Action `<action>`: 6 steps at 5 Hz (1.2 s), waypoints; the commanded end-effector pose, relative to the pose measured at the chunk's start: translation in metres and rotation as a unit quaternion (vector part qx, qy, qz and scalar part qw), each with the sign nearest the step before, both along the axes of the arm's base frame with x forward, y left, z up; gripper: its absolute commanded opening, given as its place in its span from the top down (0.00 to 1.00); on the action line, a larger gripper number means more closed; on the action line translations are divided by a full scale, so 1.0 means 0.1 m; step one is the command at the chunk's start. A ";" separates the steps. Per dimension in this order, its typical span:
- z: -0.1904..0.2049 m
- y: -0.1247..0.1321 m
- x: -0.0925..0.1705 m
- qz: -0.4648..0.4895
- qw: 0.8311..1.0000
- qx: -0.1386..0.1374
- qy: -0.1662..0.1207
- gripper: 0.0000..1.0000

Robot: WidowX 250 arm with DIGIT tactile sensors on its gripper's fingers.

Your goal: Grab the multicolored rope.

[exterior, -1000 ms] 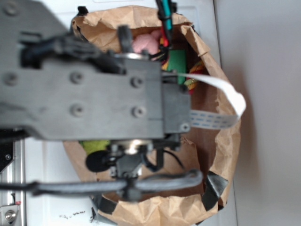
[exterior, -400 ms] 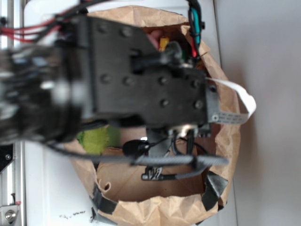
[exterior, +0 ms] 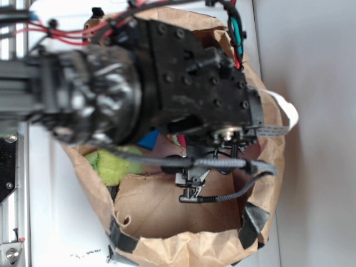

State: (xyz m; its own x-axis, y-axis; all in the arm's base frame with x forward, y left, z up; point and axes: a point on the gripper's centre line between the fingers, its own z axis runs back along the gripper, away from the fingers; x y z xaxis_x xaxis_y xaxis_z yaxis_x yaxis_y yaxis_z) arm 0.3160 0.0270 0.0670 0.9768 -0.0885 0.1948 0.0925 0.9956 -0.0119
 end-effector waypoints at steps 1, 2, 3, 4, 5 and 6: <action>-0.01 0.15 0.14 0.017 1.000 0.003 -0.018 0.00; -0.17 0.12 0.17 0.021 1.000 0.000 -0.006 0.00; -0.29 0.12 0.17 0.037 0.999 -0.006 0.000 0.00; -0.34 0.15 0.23 0.046 0.999 -0.008 0.001 0.00; -0.46 0.18 0.29 0.055 0.998 -0.004 0.004 0.00; -0.54 0.17 0.29 0.056 0.998 -0.012 0.014 0.00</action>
State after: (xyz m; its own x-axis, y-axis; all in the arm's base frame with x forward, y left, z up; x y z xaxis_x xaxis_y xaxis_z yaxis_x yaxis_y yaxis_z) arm 0.3369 0.0337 0.0196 0.9884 0.0066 0.1515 -0.0004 0.9992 -0.0405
